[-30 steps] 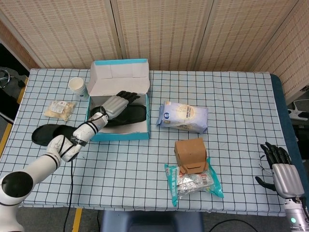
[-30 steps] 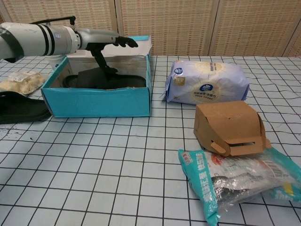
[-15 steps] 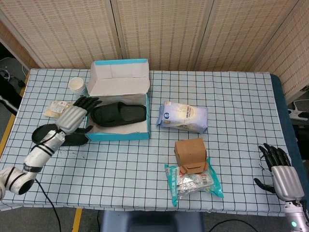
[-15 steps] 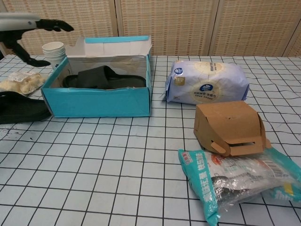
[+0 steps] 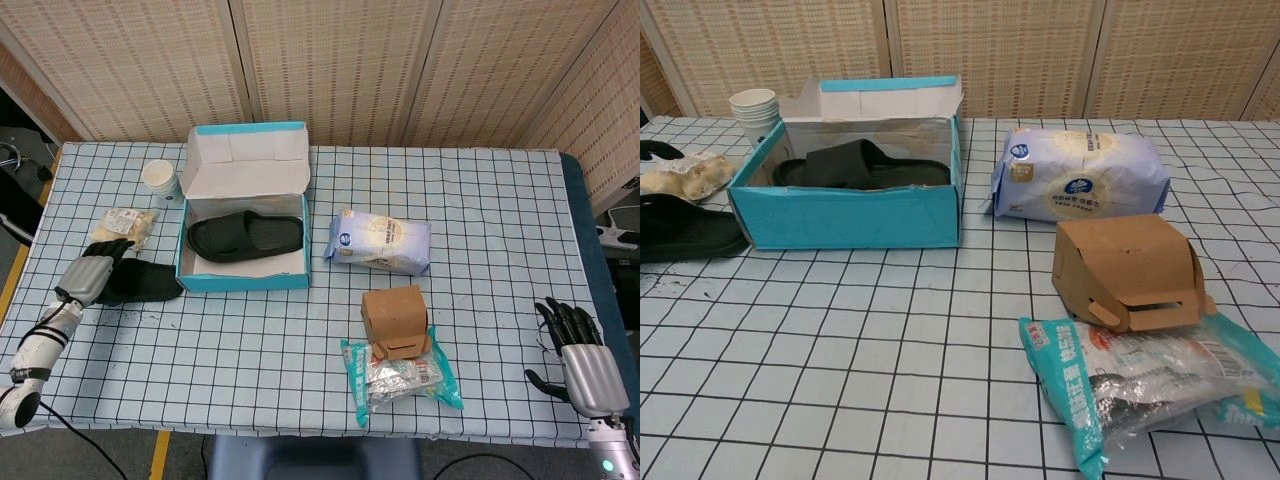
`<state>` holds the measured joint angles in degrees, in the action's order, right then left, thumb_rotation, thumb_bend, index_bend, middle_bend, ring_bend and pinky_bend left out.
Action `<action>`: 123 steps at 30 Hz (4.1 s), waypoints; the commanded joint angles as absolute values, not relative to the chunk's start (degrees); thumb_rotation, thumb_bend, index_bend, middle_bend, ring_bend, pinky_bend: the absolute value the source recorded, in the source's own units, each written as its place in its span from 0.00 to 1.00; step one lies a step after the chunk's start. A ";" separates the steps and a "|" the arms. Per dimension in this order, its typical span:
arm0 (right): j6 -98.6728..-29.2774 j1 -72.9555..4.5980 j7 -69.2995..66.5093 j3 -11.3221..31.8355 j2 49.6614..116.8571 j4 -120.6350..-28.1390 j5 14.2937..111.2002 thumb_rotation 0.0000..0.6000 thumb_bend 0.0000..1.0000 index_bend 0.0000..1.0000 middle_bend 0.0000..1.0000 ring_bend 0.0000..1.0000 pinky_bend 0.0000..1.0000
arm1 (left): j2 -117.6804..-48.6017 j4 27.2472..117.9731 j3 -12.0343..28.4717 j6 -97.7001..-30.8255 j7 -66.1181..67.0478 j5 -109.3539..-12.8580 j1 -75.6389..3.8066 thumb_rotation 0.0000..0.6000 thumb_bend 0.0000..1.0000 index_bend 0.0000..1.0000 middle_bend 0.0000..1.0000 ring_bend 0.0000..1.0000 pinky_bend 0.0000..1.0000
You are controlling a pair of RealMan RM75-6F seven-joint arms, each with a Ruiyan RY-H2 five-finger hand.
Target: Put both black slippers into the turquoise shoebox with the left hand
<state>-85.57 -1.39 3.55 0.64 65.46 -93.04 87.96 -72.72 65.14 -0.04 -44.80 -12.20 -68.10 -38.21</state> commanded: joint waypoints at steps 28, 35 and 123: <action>-85.70 -1.26 1.92 0.66 64.69 -93.51 88.41 1.00 0.08 0.00 0.00 0.00 0.00 | -86.06 45.67 1.65 -36.74 -18.30 -72.71 -37.34 1.00 0.28 0.00 0.00 0.00 0.07; -85.42 -1.33 2.00 0.58 64.72 -93.56 88.43 1.00 0.08 0.00 0.00 0.00 0.00 | -86.40 45.09 2.68 -38.26 -20.24 -73.90 -36.87 1.00 0.40 0.23 0.26 0.17 0.25; -79.97 -2.92 6.87 0.03 67.27 -92.54 84.68 1.00 0.08 0.00 0.00 0.00 0.00 | -77.95 56.23 -5.57 -34.55 -70.73 -101.82 -71.48 1.00 1.00 0.58 0.64 0.47 0.50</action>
